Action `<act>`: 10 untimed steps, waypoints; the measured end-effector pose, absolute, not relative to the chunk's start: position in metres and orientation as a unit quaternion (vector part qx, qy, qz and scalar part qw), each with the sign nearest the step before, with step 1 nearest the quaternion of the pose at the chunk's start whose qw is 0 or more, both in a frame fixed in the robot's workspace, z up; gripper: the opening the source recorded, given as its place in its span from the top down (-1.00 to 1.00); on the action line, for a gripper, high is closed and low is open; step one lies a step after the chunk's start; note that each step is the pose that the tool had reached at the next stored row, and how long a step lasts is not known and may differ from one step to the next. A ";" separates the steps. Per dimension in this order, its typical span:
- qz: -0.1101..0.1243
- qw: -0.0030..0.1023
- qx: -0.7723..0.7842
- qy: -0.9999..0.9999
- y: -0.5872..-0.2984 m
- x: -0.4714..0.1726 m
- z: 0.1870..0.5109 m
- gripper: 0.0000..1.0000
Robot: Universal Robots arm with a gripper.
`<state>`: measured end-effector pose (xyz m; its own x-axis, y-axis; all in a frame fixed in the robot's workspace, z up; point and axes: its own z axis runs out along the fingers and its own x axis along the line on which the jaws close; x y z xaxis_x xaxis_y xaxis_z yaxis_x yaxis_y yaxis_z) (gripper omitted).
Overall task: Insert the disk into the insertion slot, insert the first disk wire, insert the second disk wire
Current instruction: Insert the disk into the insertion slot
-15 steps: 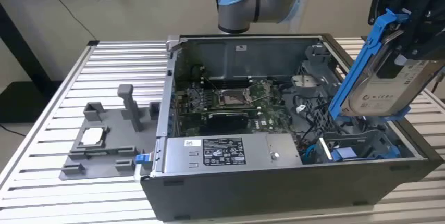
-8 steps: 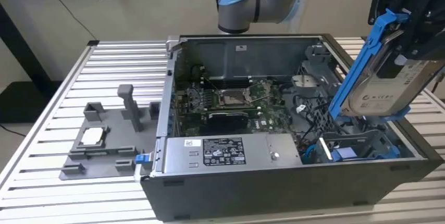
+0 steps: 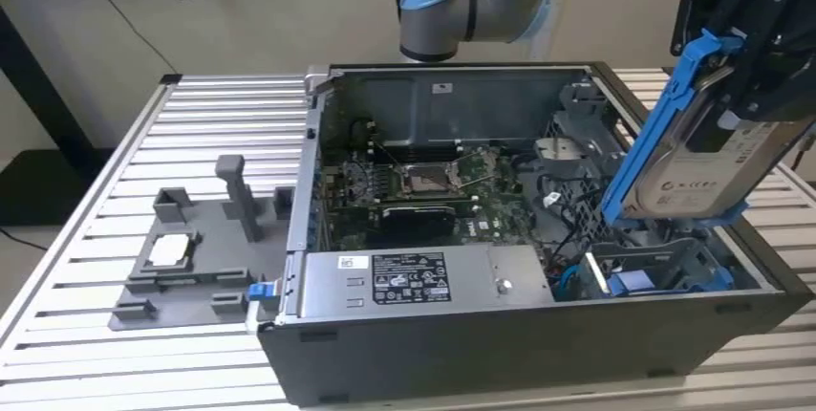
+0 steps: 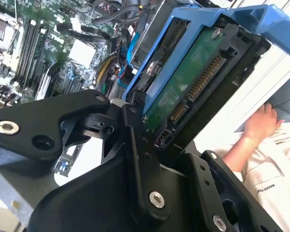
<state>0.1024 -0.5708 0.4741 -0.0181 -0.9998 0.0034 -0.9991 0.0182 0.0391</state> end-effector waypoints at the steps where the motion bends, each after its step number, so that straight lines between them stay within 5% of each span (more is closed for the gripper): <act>1: -0.013 0.015 0.701 -0.713 -0.571 0.102 0.472 0.35; 10: -0.012 0.015 0.702 -0.712 -0.571 0.105 0.459 0.35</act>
<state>0.1050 -0.5708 0.4586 -0.0142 -0.9999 0.0041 -0.9992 0.0144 0.0381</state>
